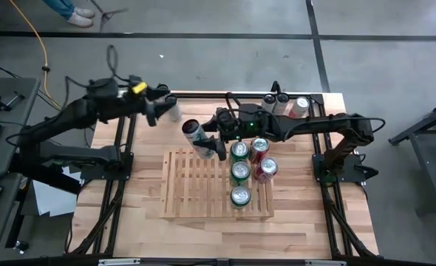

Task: Place canned beverage on shelf
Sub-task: Put the bottom left white-pink soda can on the shelf

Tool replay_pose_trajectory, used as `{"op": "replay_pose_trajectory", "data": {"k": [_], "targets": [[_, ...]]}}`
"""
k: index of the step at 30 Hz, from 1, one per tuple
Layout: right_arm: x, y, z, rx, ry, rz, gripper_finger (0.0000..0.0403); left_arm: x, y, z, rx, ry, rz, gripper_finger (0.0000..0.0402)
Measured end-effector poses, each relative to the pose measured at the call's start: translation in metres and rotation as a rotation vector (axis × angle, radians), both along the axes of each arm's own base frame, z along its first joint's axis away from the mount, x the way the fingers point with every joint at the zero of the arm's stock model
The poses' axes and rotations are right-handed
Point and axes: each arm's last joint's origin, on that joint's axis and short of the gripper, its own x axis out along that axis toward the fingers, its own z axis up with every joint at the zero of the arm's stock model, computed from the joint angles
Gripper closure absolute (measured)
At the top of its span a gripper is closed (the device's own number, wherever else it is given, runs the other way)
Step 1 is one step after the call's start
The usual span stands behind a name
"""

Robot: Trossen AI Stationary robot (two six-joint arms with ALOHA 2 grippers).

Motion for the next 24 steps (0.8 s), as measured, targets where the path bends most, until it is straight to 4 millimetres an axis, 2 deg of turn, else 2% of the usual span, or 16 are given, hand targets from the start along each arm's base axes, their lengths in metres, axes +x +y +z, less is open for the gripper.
{"op": "replay_pose_trajectory", "data": {"k": [5,9,18,24], "targets": [[0.000,-0.004,-0.002,-0.017,0.016,-0.016,0.0174,0.024,-0.008,-0.006,0.034,0.014,-0.179,0.0085],[0.000,-0.006,-0.003,-0.024,0.026,-0.022,0.0174,0.030,-0.020,-0.005,0.067,0.004,-0.278,0.0085],[-0.005,-0.006,0.005,-0.034,-0.007,-0.022,0.0174,0.027,-0.037,-0.011,0.110,0.089,-0.259,0.0085],[-0.006,-0.006,0.006,-0.033,-0.009,-0.018,0.0174,0.048,-0.040,-0.011,0.181,0.057,-0.278,0.0085]]}}
